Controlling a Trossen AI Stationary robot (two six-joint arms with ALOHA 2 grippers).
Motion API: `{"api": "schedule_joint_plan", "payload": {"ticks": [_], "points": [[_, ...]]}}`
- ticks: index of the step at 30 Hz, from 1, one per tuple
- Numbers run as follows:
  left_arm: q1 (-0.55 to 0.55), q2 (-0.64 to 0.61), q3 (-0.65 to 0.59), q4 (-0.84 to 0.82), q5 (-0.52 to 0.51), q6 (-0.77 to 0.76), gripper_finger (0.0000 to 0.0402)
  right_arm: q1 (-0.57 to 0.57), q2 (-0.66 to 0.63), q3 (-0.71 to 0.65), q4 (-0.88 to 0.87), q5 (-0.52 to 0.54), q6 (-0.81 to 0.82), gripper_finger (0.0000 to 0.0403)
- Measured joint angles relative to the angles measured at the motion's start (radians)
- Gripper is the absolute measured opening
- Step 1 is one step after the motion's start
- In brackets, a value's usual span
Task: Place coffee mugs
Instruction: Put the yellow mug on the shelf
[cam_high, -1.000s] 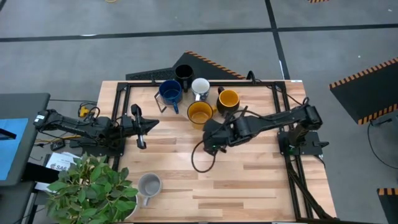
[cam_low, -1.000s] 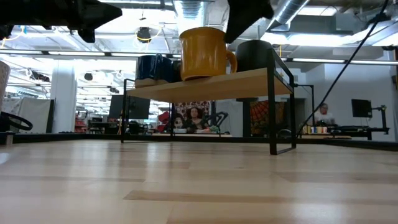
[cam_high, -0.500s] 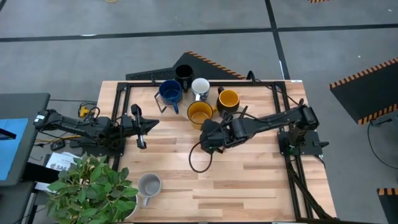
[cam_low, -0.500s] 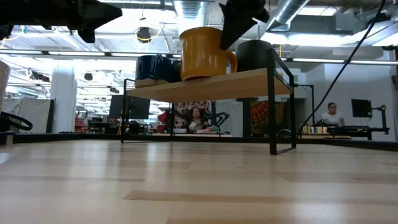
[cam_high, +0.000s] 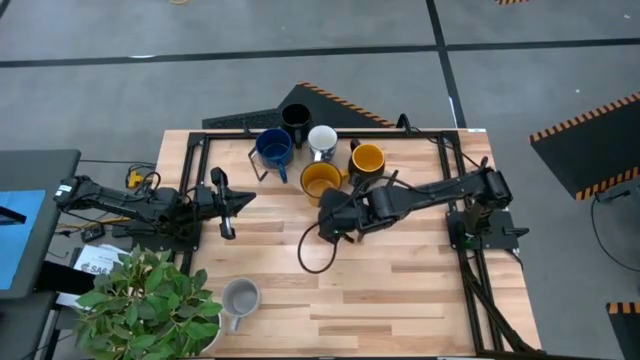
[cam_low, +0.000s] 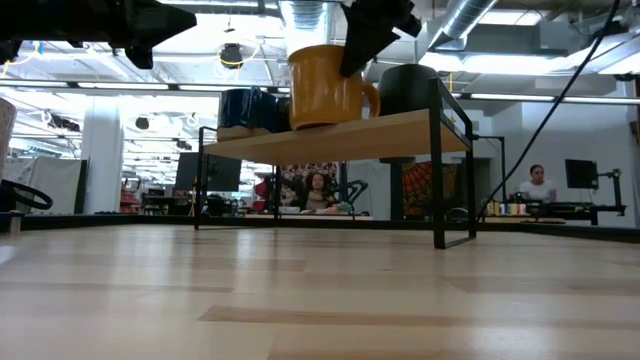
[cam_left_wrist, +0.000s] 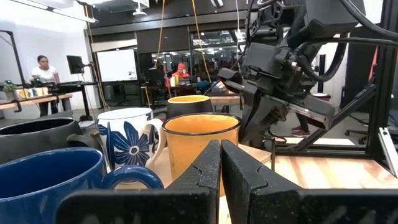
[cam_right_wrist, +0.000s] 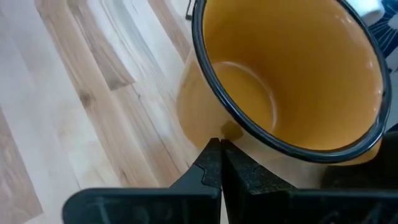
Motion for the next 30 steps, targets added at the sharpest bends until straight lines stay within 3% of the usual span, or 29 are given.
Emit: {"api": "schedule_joint_plan", "payload": {"ticks": [16, 21, 25, 30], "points": [[0.000, 0.000, 0.000, 0.000, -0.002, 0.002, 0.0000, -0.019, 0.000, 0.000, 0.136, -0.004, -0.107, 0.0020], [0.000, 0.000, 0.000, -0.002, -0.002, 0.002, 0.0000, 0.019, -0.018, 0.001, 0.044, -0.014, -0.103, 0.0020], [0.000, 0.000, 0.000, -0.004, -0.001, 0.002, 0.0000, 0.042, -0.023, -0.003, -0.141, -0.026, -0.011, 0.0020], [0.000, 0.000, 0.000, -0.004, 0.000, -0.002, 0.0000, 0.026, -0.023, -0.075, -0.171, 0.067, 0.063, 0.0020]]}}
